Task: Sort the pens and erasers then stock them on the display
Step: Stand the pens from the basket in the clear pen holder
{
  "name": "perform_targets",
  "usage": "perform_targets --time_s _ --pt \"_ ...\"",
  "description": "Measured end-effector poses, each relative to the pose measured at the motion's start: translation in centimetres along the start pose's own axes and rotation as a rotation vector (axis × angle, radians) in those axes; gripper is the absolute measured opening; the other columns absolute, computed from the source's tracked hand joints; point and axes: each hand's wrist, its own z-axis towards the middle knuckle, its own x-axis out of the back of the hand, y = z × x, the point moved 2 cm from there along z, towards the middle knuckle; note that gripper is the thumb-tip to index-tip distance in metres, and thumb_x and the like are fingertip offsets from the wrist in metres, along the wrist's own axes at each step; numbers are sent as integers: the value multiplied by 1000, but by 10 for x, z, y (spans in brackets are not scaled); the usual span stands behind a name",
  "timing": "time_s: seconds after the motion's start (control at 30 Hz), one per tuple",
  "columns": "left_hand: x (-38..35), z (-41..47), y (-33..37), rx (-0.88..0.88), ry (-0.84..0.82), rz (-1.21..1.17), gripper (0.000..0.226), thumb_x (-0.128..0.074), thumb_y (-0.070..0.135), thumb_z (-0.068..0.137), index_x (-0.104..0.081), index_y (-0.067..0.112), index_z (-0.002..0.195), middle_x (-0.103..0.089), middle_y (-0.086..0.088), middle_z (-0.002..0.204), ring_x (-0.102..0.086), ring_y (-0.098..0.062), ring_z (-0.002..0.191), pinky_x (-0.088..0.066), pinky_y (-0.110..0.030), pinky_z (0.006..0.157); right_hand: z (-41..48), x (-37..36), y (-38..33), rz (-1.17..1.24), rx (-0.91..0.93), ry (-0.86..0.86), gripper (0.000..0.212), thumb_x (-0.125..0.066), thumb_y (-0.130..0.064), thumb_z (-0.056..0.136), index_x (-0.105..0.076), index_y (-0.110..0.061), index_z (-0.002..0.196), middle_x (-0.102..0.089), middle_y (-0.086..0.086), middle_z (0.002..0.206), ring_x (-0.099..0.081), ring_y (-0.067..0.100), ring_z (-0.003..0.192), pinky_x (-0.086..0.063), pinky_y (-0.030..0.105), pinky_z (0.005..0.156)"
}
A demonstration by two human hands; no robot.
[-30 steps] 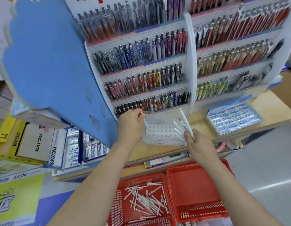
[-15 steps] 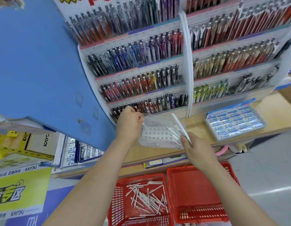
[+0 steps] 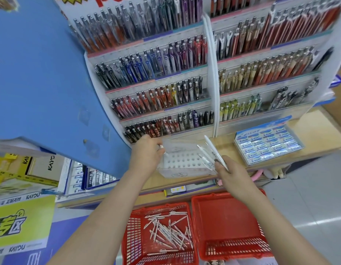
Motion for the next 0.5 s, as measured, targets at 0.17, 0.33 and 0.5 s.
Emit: perform_targets --time_s 0.17,0.33,0.5 --pt "15 -9 5 3 103 -23 25 -60 29 90 -68 20 111 -60 -3 99 -58 -19 87 -44 -30 75 -19 1 -18 298 29 -12 20 -47 -12 98 -53 -19 80 -43 -8 49 -39 12 47 -34 27 48" --pt "32 -38 43 46 -146 -613 19 -58 31 91 -70 18 97 -64 0 77 -60 -18 71 -51 -33 69 -31 -1 -48 481 64 -106 6 -48 -13 98 -52 -14 95 -40 2 60 -38 15 49 -32 25 43" --pt "35 -50 56 217 -210 -996 7 -67 13 84 -69 7 88 -64 -5 67 -59 -14 58 -56 -27 61 -36 5 -63 598 26 -201 12 -47 -19 99 -51 -9 104 -51 -1 66 -43 12 45 -33 21 42"
